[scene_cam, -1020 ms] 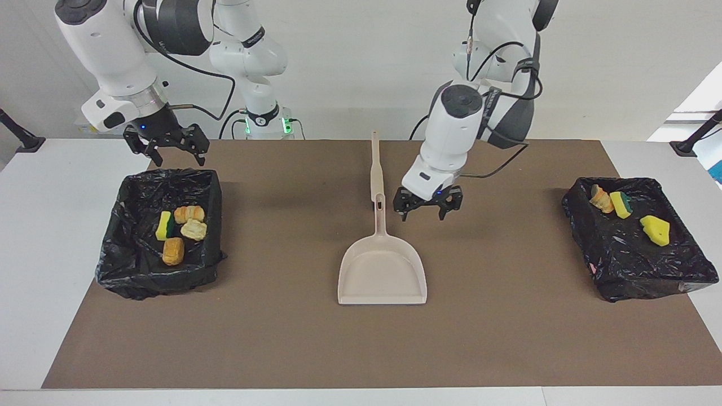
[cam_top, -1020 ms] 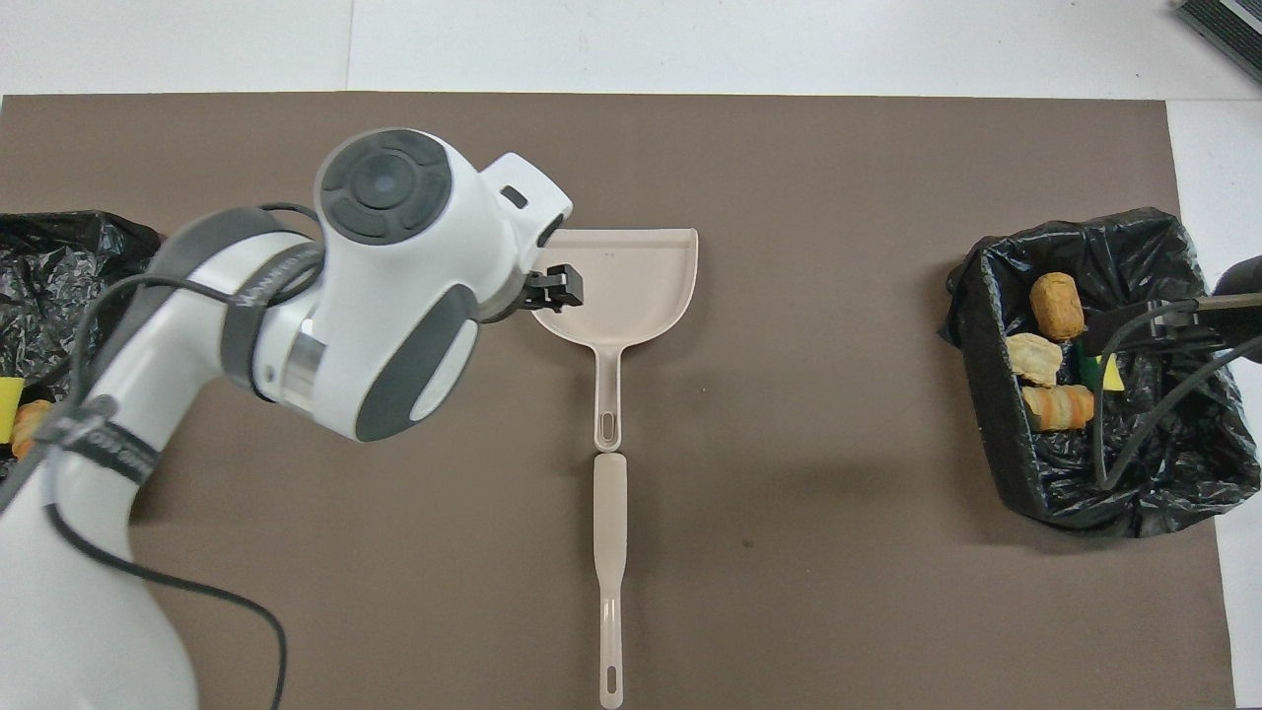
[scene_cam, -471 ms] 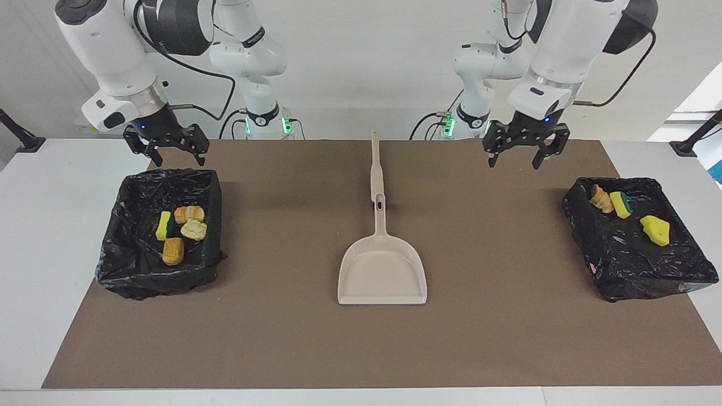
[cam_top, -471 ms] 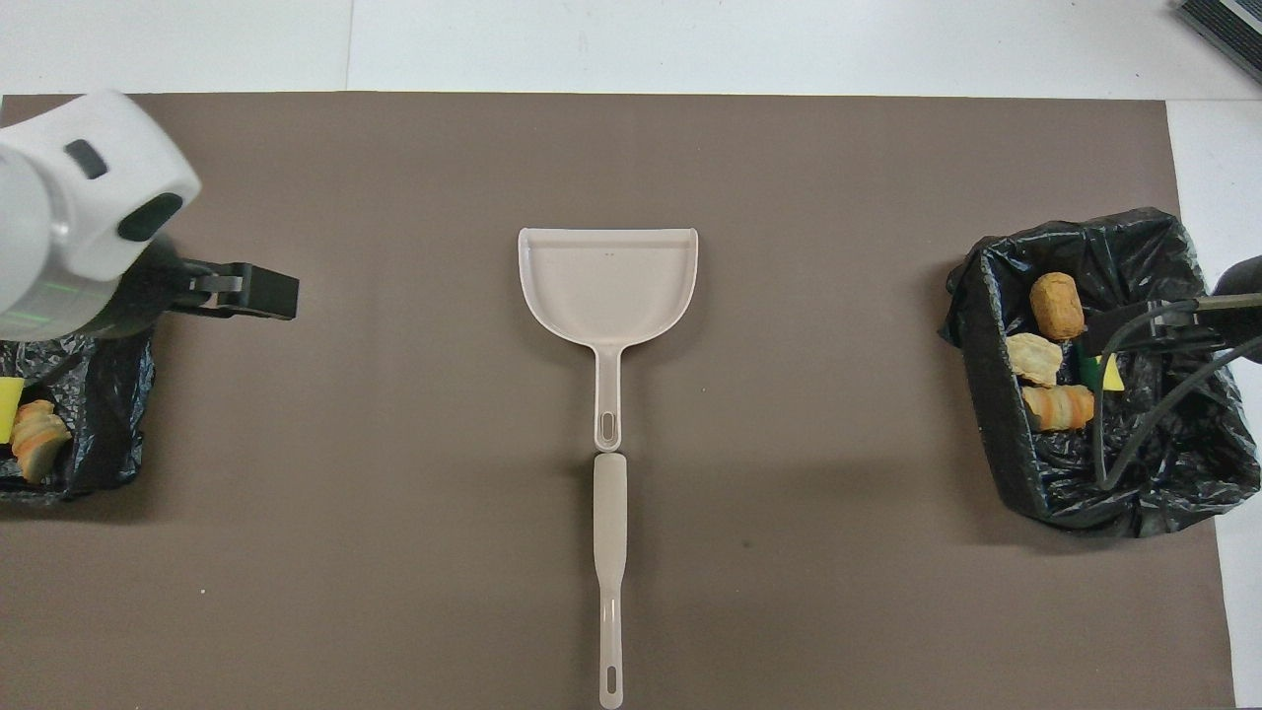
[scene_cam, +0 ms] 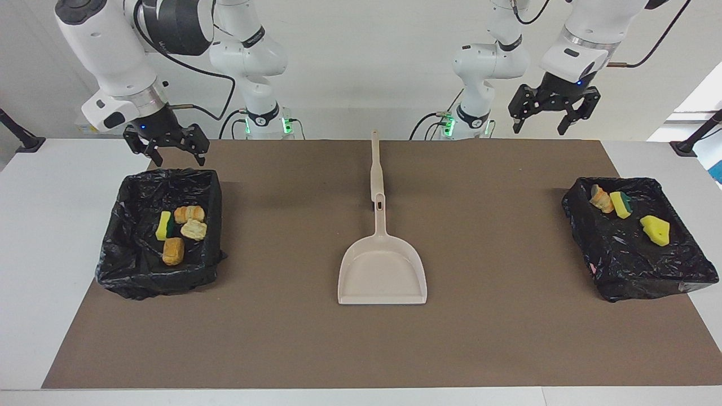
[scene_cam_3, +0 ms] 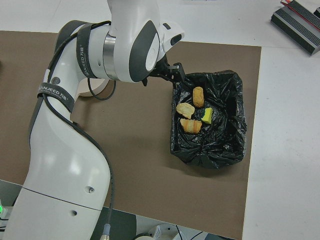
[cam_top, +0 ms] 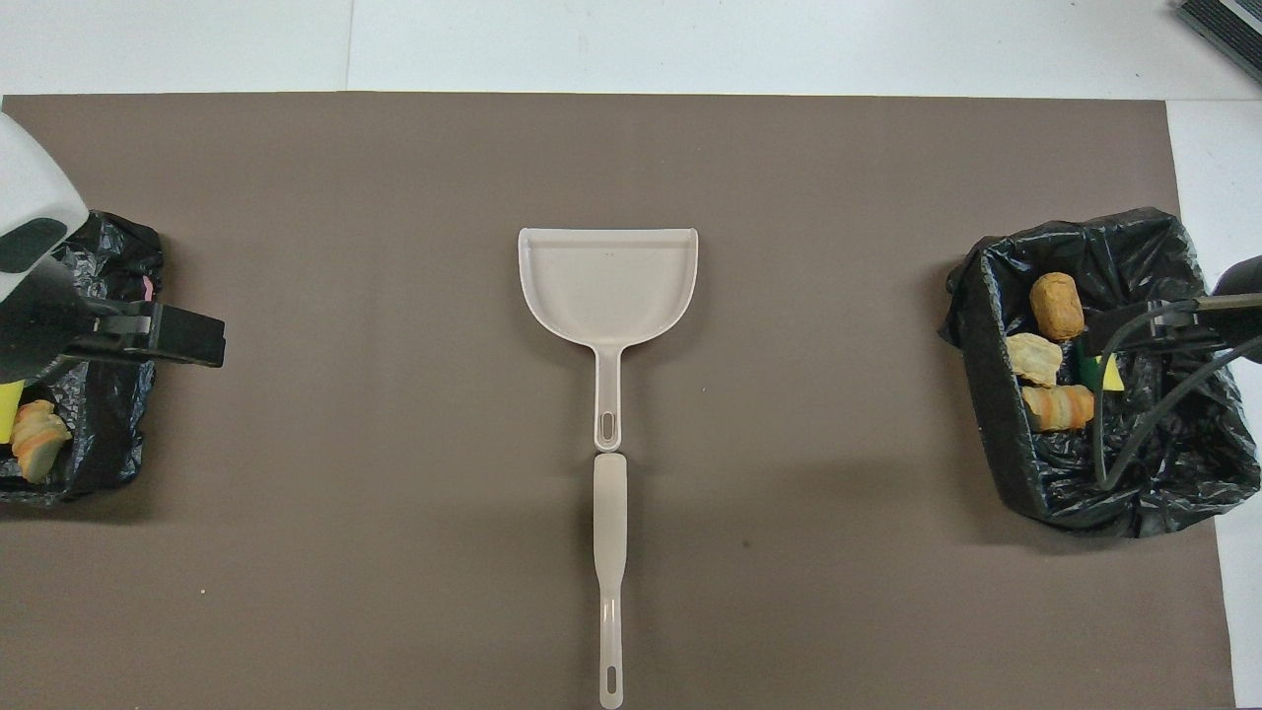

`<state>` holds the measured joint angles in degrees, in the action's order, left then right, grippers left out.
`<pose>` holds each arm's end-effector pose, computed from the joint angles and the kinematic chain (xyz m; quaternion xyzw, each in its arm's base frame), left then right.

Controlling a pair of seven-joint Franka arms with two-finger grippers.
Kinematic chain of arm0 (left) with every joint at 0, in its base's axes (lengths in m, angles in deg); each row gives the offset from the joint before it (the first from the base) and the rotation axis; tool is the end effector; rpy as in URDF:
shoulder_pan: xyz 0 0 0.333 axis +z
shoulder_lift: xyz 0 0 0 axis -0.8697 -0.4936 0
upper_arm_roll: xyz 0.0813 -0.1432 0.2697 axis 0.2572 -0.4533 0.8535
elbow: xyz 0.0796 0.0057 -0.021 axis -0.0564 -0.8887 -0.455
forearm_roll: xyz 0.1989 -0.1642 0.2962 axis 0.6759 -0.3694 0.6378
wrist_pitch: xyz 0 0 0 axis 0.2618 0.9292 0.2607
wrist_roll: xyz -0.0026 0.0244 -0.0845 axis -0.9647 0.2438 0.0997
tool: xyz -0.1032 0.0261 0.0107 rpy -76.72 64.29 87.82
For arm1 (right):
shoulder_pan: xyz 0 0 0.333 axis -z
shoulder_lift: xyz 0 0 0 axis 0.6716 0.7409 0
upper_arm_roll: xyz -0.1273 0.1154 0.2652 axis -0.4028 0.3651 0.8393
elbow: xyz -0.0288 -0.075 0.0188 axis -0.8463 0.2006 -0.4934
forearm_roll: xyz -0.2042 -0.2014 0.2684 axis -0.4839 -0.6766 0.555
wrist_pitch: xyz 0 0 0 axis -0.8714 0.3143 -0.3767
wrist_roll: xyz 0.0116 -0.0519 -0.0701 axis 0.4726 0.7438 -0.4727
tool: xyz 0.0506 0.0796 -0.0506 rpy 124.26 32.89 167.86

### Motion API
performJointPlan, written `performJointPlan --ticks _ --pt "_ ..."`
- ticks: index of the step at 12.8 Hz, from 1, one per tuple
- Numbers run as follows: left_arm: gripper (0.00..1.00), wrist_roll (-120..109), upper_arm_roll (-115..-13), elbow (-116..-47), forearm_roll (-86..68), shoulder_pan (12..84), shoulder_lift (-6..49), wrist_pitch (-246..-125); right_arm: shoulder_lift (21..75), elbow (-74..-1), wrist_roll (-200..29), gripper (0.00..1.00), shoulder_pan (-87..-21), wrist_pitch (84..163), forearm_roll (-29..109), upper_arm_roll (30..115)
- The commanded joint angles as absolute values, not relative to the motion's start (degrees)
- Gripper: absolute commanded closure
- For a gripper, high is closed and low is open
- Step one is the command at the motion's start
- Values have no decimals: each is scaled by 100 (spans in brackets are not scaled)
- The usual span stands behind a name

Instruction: Sweep and dump trash in bin

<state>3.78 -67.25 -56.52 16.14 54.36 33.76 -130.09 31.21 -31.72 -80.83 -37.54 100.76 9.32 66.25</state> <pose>0.5148 -0.1163 0.6825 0.9984 -0.0558 0.0082 0.0015 0.5483 -0.0344 0.5878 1.0000 -0.0001 -0.0082 0.0009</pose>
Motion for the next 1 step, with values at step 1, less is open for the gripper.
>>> performJointPlan --ticks 1 --pt "0 465 -6697 -5441 1484 5471 3290 -12839 3012 -3305 -7999 0 -3727 10192 1042 6641"
